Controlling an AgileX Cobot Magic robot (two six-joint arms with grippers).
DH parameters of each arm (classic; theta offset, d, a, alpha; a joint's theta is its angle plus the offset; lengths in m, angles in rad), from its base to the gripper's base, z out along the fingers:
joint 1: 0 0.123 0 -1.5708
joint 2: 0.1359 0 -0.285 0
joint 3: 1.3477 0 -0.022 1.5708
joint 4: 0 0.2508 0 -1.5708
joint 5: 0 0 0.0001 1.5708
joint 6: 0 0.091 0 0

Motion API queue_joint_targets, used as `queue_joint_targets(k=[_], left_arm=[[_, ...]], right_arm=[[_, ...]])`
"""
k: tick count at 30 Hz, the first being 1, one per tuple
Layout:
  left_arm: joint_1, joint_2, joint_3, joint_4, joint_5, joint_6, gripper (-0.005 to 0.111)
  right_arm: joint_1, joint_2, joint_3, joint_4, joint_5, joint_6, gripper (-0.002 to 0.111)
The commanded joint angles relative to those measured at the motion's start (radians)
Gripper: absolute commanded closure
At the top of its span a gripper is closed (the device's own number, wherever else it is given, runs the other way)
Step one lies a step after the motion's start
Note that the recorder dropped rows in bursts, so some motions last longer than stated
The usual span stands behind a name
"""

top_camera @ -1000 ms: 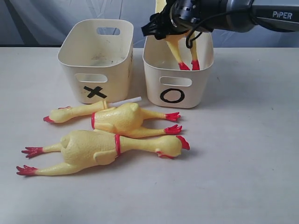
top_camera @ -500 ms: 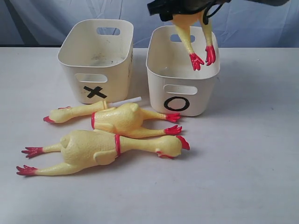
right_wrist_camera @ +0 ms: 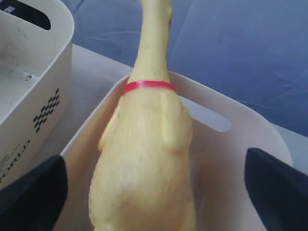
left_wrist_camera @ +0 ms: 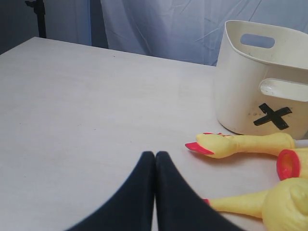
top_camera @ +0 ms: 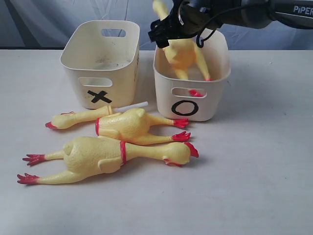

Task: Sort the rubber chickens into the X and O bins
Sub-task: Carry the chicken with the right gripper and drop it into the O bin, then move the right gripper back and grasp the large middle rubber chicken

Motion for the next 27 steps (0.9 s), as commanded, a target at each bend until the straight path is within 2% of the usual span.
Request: queue_joint_targets(k=[1, 7, 9, 11, 13, 16, 18, 21, 27], left_arm=[[-0.008, -0.003, -0.003, 0.007, -0.008, -0.005, 0.107], [-0.008, -0.003, -0.003, 0.007, -0.011, -0.005, 0.107], [-0.008, -0.003, -0.003, 0.007, -0.011, -0.005, 0.107], [-0.008, -0.003, -0.003, 0.007, -0.011, -0.005, 0.107], [-0.008, -0.003, -0.003, 0.007, -0.011, -0.005, 0.107], [-0.008, -0.003, -0.003, 0.007, -0.011, -0.005, 0.107], [-0.008, -0.003, -0.003, 0.007, -0.011, -0.005, 0.107], [-0.008, -0.003, -0.003, 0.007, -0.011, -0.005, 0.107], [-0.008, -0.003, -0.003, 0.007, -0.011, -0.005, 0.107]], right_arm=[[-0.002, -0.008, -0.003, -0.007, 0.055, -0.041, 0.01], [0.001, -0.013, -0.003, 0.007, 0.098, -0.068, 0.01], [0.02, -0.03, -0.003, 0.061, 0.084, -0.143, 0.01], [0.049, -0.044, -0.003, 0.187, 0.074, -0.334, 0.01], [0.089, -0.053, -0.003, 0.361, 0.104, -0.627, 0.01], [0.167, -0.047, -0.003, 0.685, 0.283, -1.159, 0.01], [0.222, -0.026, -0.003, 0.816, 0.4, -1.323, 0.01], [0.302, 0.004, -0.003, 0.851, 0.436, -1.36, 0.01], [0.426, 0.063, -0.003, 0.792, 0.277, -1.379, 0.01]])
